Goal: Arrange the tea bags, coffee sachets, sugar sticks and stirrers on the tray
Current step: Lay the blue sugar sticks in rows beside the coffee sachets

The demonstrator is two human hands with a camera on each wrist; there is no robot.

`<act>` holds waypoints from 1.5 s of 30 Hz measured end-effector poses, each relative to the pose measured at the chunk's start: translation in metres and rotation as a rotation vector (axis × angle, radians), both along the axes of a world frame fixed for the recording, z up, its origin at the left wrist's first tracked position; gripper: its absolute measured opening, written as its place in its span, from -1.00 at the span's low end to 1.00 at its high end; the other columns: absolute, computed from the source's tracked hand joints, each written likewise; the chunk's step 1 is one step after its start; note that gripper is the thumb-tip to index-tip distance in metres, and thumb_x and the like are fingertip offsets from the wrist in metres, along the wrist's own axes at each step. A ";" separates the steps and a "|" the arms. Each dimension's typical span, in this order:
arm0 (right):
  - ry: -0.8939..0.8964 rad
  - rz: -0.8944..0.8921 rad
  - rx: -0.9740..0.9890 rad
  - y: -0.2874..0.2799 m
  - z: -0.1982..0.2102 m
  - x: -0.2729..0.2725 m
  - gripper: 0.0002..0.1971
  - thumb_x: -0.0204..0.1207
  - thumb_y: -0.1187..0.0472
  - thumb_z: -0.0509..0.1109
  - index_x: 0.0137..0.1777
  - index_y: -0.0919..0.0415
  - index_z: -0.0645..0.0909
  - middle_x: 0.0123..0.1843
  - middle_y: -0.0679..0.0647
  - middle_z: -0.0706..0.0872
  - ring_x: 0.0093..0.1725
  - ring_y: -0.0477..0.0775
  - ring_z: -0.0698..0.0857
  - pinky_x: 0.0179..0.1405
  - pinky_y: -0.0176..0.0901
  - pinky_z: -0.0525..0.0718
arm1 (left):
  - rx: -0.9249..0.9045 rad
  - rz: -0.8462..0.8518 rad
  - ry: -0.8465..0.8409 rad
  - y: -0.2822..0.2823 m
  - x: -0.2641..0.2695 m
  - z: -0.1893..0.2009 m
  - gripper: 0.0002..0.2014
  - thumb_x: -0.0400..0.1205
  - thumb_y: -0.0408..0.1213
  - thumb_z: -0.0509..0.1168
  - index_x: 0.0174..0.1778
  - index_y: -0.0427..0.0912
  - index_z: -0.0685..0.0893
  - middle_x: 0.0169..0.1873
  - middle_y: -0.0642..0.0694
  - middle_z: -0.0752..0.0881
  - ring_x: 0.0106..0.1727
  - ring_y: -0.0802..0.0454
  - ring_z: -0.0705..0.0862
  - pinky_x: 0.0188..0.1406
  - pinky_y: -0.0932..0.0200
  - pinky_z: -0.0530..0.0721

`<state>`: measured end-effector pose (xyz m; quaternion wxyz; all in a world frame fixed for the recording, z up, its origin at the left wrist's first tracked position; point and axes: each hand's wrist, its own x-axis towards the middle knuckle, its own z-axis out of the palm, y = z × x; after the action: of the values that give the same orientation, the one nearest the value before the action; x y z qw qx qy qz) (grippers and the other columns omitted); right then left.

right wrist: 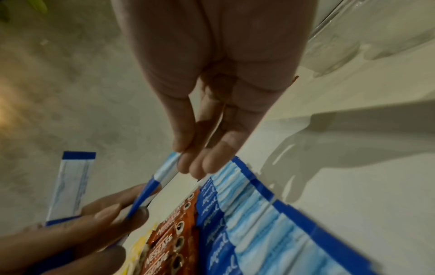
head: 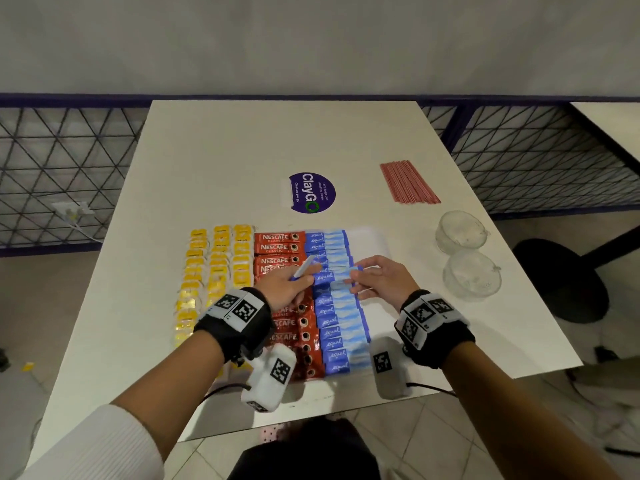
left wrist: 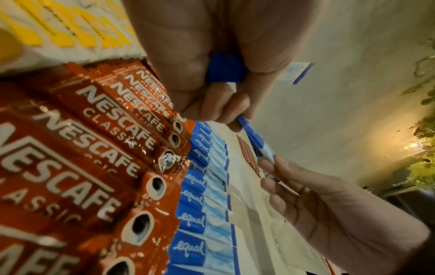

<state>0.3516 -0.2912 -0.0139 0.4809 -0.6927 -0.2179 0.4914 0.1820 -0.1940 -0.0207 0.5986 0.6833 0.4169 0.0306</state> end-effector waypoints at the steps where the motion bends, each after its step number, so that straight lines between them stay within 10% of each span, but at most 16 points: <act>1: 0.006 0.007 -0.038 -0.001 -0.002 0.002 -0.86 0.48 0.39 0.43 -0.15 0.24 0.50 -0.29 0.17 0.74 -0.53 -0.11 0.69 -0.45 -0.32 0.69 | -0.013 0.004 0.008 0.000 0.000 -0.002 -0.67 0.74 -0.26 0.08 0.42 -0.03 0.51 -0.56 -0.03 0.44 -0.53 0.15 0.41 -0.55 0.46 0.39; 14: 0.019 0.133 -0.281 0.007 -0.025 0.024 -0.87 0.56 0.29 0.35 -0.22 0.22 0.56 -0.30 0.07 0.73 -0.52 -0.12 0.59 -0.50 -0.32 0.57 | 0.183 -0.007 0.248 -0.003 0.015 -0.017 -0.90 0.61 -0.20 0.33 -0.03 -0.04 0.54 -0.32 0.03 0.51 -0.33 0.18 0.47 -0.37 0.42 0.35; 23: 0.069 0.083 -0.311 0.017 -0.028 0.031 -0.85 0.50 0.29 0.39 -0.30 0.24 0.59 -0.40 0.06 0.54 -0.48 -0.04 0.34 -0.52 -0.26 0.31 | 0.278 -0.030 0.386 0.000 0.029 -0.020 -0.73 0.56 -0.13 0.38 0.14 -0.11 0.60 -0.41 0.06 0.46 -0.41 0.19 0.44 -0.48 0.34 0.33; 45: -0.180 0.262 -0.353 0.012 -0.037 0.034 -0.92 0.46 0.25 0.44 -0.16 0.15 0.57 -0.36 -0.01 0.64 -0.41 -0.07 0.49 -0.47 -0.32 0.44 | 0.351 -0.092 0.436 0.004 0.037 -0.023 -0.98 0.62 -0.20 0.28 -0.11 -0.04 0.59 -0.14 -0.03 0.67 -0.15 0.05 0.59 -0.36 0.38 0.44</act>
<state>0.3859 -0.2793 -0.0505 0.2630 -0.7730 -0.2586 0.5162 0.2186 -0.1897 -0.0439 0.3682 0.7852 0.4925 -0.0725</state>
